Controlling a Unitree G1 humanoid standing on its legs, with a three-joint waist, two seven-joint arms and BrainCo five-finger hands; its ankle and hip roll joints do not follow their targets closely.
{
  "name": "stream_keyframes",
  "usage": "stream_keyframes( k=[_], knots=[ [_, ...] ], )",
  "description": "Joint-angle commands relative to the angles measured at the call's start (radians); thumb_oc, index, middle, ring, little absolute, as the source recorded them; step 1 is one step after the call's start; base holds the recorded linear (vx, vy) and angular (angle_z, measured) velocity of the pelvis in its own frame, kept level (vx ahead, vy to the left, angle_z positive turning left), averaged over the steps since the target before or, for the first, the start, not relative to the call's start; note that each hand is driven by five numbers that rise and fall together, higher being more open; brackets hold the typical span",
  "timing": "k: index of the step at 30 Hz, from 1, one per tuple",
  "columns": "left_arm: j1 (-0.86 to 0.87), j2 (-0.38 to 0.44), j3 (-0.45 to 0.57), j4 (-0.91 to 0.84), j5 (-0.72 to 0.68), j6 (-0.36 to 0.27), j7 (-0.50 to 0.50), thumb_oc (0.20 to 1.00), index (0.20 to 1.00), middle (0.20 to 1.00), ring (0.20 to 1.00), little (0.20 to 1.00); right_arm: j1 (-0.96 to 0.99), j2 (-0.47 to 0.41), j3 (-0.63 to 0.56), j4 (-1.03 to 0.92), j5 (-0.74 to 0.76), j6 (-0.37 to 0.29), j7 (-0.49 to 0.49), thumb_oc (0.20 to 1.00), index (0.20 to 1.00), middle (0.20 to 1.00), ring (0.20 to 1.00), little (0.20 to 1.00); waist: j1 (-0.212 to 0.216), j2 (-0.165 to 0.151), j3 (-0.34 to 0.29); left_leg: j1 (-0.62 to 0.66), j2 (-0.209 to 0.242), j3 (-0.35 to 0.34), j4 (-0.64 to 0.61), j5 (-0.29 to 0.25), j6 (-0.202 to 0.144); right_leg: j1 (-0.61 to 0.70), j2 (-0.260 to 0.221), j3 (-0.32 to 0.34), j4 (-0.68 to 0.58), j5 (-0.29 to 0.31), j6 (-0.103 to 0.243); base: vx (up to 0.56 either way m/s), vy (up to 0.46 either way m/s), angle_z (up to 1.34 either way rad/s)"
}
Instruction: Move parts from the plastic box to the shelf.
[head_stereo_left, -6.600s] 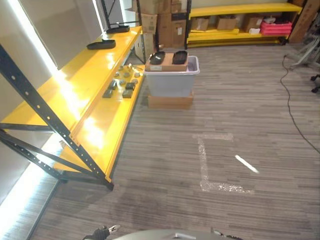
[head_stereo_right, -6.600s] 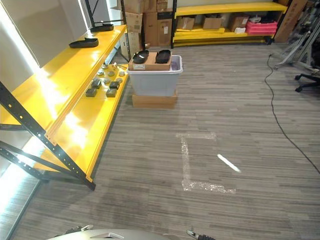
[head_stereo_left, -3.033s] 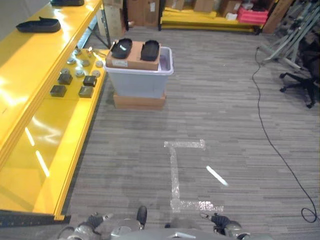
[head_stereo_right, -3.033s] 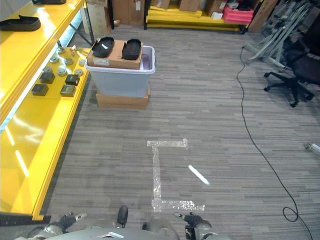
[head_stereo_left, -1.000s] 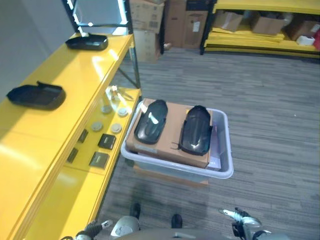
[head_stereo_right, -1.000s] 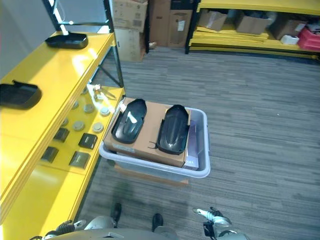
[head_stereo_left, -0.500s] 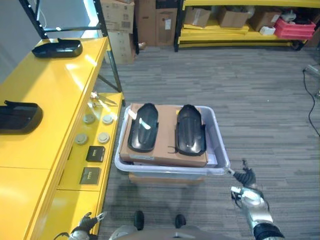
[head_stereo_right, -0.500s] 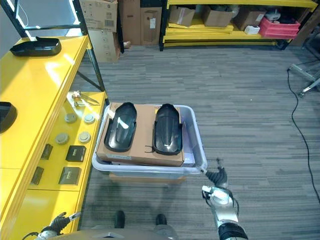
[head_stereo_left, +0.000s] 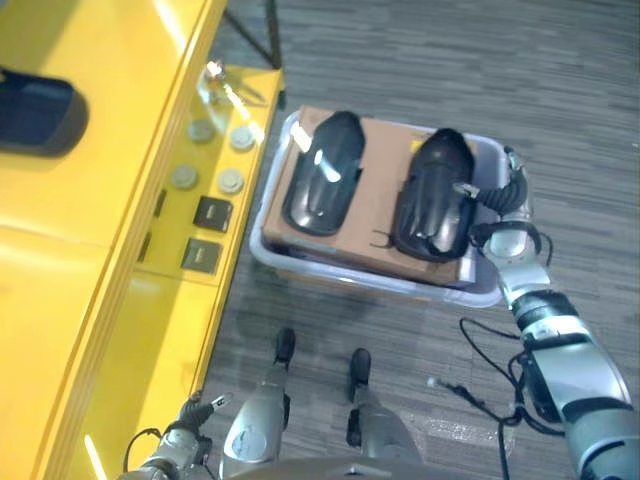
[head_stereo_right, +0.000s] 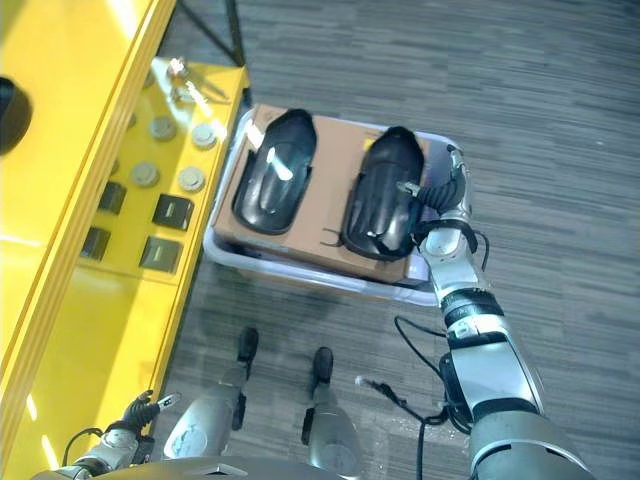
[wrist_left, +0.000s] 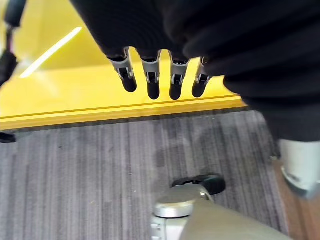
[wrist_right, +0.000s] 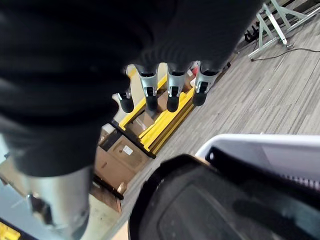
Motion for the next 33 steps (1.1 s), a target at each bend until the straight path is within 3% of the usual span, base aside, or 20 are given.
stream_keyframes(
  k=[1,8,15,16,17,21,23,25,31,33],
  knots=[
    [-0.057,0.023,-0.030,0.046,-0.026,-0.008,0.027,1.000,1.000,1.000,1.000,1.000,-0.032,-0.064,0.062,0.060,-0.034,0.024,-0.058,1.000,1.000,1.000,1.000,1.000,-0.017,-0.019,0.011,0.017,0.019,-0.040,-0.008,-0.086,-0.027,-0.022,-0.089,0.001,-0.005,-0.003,0.079,-0.08,0.028,0.13],
    [-0.076,-0.013,-0.087,0.035,-0.030,-0.007,0.056,1.000,1.000,1.000,1.000,1.000,-0.087,-0.059,0.090,0.225,-0.028,0.066,-0.127,1.000,1.000,1.000,1.000,1.000,-0.018,-0.001,0.050,-0.066,0.006,-0.053,-0.008,-0.053,-0.040,-0.098,-0.099,-0.004,-0.005,0.025,0.088,-0.05,0.031,0.10],
    [-0.097,-0.021,-0.108,0.020,-0.048,-0.014,0.059,1.000,1.000,1.000,1.000,1.000,-0.114,-0.032,0.136,0.363,0.020,0.059,-0.040,1.000,1.000,1.000,1.000,1.000,-0.014,0.013,0.063,-0.100,-0.005,-0.054,-0.008,-0.042,-0.040,-0.128,-0.109,-0.002,-0.005,0.037,0.092,-0.02,0.010,0.00],
    [-0.100,-0.019,-0.107,0.017,-0.057,-0.016,0.059,1.000,1.000,1.000,1.000,1.000,-0.123,-0.018,0.147,0.365,0.026,0.058,-0.025,0.448,0.448,0.448,0.448,0.448,-0.014,0.014,0.065,-0.103,-0.005,-0.051,-0.008,-0.039,-0.041,-0.132,-0.110,-0.003,-0.005,0.040,0.092,0.00,0.000,0.00],
    [-0.105,-0.019,-0.107,0.017,-0.059,-0.015,0.057,1.000,1.000,1.000,1.000,1.000,-0.128,-0.012,0.151,0.370,0.037,0.056,-0.011,0.200,0.200,0.200,0.200,0.200,-0.015,0.014,0.067,-0.105,-0.005,-0.049,-0.008,-0.038,-0.041,-0.135,-0.110,-0.001,-0.005,0.041,0.092,0.00,0.000,0.00],
    [-0.114,-0.020,-0.113,0.011,-0.065,-0.016,0.053,1.000,1.000,1.000,1.000,1.000,-0.134,0.009,0.161,0.394,0.065,0.051,0.019,0.200,0.200,0.200,0.200,0.200,-0.012,0.016,0.067,-0.108,-0.008,-0.049,-0.008,-0.037,-0.040,-0.140,-0.110,-0.001,-0.005,0.043,0.093,0.01,-0.002,-0.02],
    [-0.124,-0.020,-0.109,0.002,-0.069,-0.018,0.051,1.000,1.000,1.000,1.000,1.000,-0.111,0.046,0.107,0.379,0.202,0.012,0.055,0.200,0.200,0.200,0.200,0.200,-0.009,0.019,0.058,-0.104,-0.008,-0.047,-0.008,-0.039,-0.040,-0.133,-0.113,-0.005,-0.005,0.037,0.094,0.04,-0.015,-0.03],
    [-0.123,-0.019,-0.105,0.000,-0.065,-0.021,0.048,1.000,1.000,1.000,1.000,1.000,-0.092,0.055,0.088,0.364,0.238,-0.004,0.068,0.200,0.200,0.200,0.200,0.200,-0.010,0.019,0.053,-0.097,-0.008,-0.048,-0.008,-0.041,-0.040,-0.124,-0.115,-0.010,-0.005,0.032,0.094,0.04,-0.014,-0.05],
    [-0.104,-0.011,-0.096,-0.006,-0.042,-0.026,0.045,1.000,1.000,1.000,1.000,1.000,-0.021,0.065,0.043,0.323,0.261,-0.021,0.067,0.200,0.200,0.200,0.200,0.200,-0.012,0.022,0.027,-0.052,-0.006,-0.049,-0.008,-0.055,-0.040,-0.073,-0.119,-0.027,-0.005,0.013,0.095,0.05,-0.023,0.07],
    [-0.091,0.009,-0.081,-0.020,-0.028,-0.036,0.042,1.000,1.000,1.000,1.000,1.000,0.012,0.030,0.058,0.277,0.194,-0.020,0.072,0.200,0.200,0.200,0.200,0.200,-0.017,0.015,0.004,-0.011,0.000,-0.042,-0.008,-0.068,-0.038,-0.035,-0.119,-0.033,-0.005,0.000,0.093,0.07,-0.041,0.03]
  ],
)
